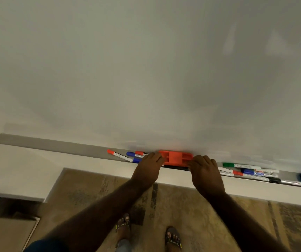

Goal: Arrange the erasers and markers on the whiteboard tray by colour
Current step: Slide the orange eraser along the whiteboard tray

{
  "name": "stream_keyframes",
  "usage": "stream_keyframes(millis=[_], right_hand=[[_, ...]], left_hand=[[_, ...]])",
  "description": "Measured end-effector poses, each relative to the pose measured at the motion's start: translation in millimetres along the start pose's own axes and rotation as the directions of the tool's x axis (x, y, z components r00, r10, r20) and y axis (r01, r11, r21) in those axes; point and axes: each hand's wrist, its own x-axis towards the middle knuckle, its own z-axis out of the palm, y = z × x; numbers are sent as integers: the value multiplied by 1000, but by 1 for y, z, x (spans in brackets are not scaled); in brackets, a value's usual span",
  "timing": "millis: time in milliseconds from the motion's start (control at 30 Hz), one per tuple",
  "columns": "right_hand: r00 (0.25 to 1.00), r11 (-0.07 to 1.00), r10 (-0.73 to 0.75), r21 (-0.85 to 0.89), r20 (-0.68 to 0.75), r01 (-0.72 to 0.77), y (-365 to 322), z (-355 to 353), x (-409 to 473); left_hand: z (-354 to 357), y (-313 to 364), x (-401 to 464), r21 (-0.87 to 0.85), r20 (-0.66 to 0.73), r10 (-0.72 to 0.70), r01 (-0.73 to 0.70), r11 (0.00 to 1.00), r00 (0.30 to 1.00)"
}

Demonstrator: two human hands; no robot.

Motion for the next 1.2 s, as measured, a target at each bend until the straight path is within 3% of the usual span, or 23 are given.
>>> stream_keyframes(millis=[267, 633, 900, 1200], right_hand=[[983, 978, -167, 117, -73, 174, -123, 13, 31], [940, 931, -340, 135, -27, 340, -308, 78, 112], [946, 943, -325, 76, -5, 324, -371, 129, 151], [961, 961, -273, 63, 44, 270, -388, 153, 158]], left_hand=[[-56, -109, -72, -66, -119, -119, 112, 991, 986], [-87, -290, -164, -54, -115, -315, 310, 949, 942], [-101, -361, -172, -9, -46, -354, 354, 935, 934], [-80, -394, -169, -14, -7, -315, 314, 949, 949]])
